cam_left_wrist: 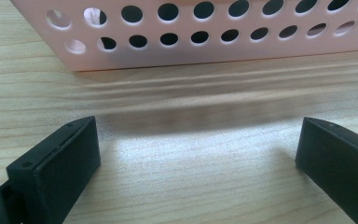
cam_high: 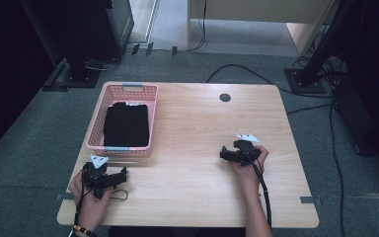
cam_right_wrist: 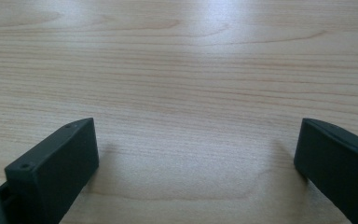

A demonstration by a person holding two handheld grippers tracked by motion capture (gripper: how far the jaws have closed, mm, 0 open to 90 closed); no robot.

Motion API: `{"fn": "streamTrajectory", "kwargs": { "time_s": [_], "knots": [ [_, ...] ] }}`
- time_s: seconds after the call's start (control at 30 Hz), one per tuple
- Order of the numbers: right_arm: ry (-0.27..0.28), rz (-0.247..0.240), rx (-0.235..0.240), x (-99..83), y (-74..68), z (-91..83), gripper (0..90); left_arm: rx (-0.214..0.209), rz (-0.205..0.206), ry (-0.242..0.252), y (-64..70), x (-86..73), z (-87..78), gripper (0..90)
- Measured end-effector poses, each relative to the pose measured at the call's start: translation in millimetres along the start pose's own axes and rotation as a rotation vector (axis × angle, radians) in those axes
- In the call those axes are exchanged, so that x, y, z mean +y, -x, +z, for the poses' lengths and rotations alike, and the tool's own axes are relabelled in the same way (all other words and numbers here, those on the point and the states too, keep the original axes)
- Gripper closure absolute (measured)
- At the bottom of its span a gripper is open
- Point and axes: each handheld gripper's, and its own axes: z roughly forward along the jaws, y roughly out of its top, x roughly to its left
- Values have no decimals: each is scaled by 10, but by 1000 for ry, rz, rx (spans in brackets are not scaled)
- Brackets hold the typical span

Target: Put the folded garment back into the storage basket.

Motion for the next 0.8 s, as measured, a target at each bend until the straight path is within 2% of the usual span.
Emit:
{"fn": "streamTrajectory", "kwargs": {
  "time_s": [0.8],
  "knots": [
    [-1,18,-16,-51,201,-57,0,0,0,0,0,0,0,0]
  ]
}}
